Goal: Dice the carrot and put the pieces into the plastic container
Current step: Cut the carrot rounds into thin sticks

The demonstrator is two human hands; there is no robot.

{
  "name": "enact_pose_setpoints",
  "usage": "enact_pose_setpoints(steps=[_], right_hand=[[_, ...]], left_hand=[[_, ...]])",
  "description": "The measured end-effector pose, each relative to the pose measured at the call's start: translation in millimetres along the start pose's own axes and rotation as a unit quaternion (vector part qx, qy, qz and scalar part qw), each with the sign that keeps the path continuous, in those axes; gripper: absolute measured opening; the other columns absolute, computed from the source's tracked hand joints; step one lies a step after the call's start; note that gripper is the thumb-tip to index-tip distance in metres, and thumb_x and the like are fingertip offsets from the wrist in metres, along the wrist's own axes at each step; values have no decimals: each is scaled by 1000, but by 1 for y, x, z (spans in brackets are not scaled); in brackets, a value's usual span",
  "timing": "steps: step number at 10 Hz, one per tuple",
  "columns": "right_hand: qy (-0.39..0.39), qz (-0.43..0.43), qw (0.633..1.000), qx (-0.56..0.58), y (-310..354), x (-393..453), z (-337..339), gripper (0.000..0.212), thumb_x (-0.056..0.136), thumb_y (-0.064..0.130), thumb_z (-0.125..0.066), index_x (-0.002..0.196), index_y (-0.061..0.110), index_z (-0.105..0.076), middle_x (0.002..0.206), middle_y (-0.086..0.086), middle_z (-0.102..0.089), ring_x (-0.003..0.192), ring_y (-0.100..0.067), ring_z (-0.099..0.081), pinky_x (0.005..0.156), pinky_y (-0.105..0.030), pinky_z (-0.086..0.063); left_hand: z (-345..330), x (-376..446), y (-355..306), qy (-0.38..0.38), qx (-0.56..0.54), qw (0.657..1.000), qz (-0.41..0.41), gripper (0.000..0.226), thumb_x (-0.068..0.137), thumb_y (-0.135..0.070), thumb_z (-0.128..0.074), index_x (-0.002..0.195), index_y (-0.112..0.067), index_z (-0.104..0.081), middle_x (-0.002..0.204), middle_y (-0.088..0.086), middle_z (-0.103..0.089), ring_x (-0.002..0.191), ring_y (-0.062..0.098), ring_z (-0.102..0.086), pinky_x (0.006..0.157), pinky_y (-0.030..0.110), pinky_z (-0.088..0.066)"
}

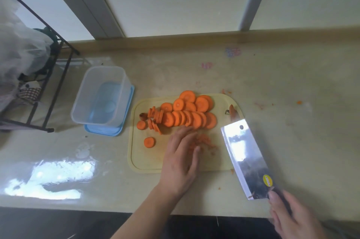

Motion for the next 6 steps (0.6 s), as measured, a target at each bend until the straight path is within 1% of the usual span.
enact_pose_setpoints(steps=[1, 2, 3, 4, 5, 6], right_hand=[[58, 90, 993, 58, 1, 24, -32, 57, 67, 80, -60, 109, 41, -62, 47, -6, -59, 52, -26, -67, 55, -31, -56], [-92, -7, 989, 117, 125, -127, 184, 72, 56, 95, -42, 93, 37, -63, 59, -8, -64, 53, -25, -62, 56, -31, -53], [-64, 55, 996, 29, 153, -131, 221, 44, 68, 81, -51, 88, 43, -60, 62, -4, -63, 54, -21, -58, 56, -29, -49], [-106, 117, 986, -45, 150, -135, 226, 28, 74, 81, -42, 87, 59, -53, 71, 14, -64, 71, -3, -60, 61, -12, -45], [-106, 130, 975, -149, 155, -144, 243, 41, 72, 82, -39, 98, 53, -52, 69, 14, -68, 72, -3, -61, 54, -20, -48], [-119, 297, 913, -252, 191, -152, 219, 40, 76, 71, -43, 87, 38, -62, 66, 6, -70, 67, -9, -61, 45, -26, -48]], left_hand=[[-5, 46, -9, 38, 67, 991, -107, 23, 92, -7, -63, 112, -3, -72, 120, 9, -67, 116, 31, -60, 102, 45, -46], [-28, 94, -9, 169, 198, 950, -170, 38, 86, -21, -47, 109, -9, -75, 112, 7, -71, 110, 34, -62, 96, 52, -48], [-42, 111, 1, 316, 262, 888, -206, 46, 84, -34, -41, 111, -17, -75, 111, 2, -72, 114, 34, -61, 99, 58, -44], [-42, 120, 0, 390, 308, 836, -232, 33, 89, -32, -64, 120, -24, -71, 122, -3, -67, 124, 33, -51, 110, 59, -25], [-41, 129, 0, 427, 345, 809, -210, 36, 93, -36, -64, 129, -29, -64, 129, -5, -57, 132, 28, -38, 114, 54, -17], [-38, 136, 6, 410, 321, 834, -182, 31, 94, -39, -52, 116, -26, -69, 123, -6, -60, 129, 28, -40, 111, 51, -19]])
Point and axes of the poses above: each hand's wrist, its own x-axis towards the middle knuckle, its own z-axis out of the back of the hand, y = z × x, the point moved 5 cm from there along x, towards the middle knuckle
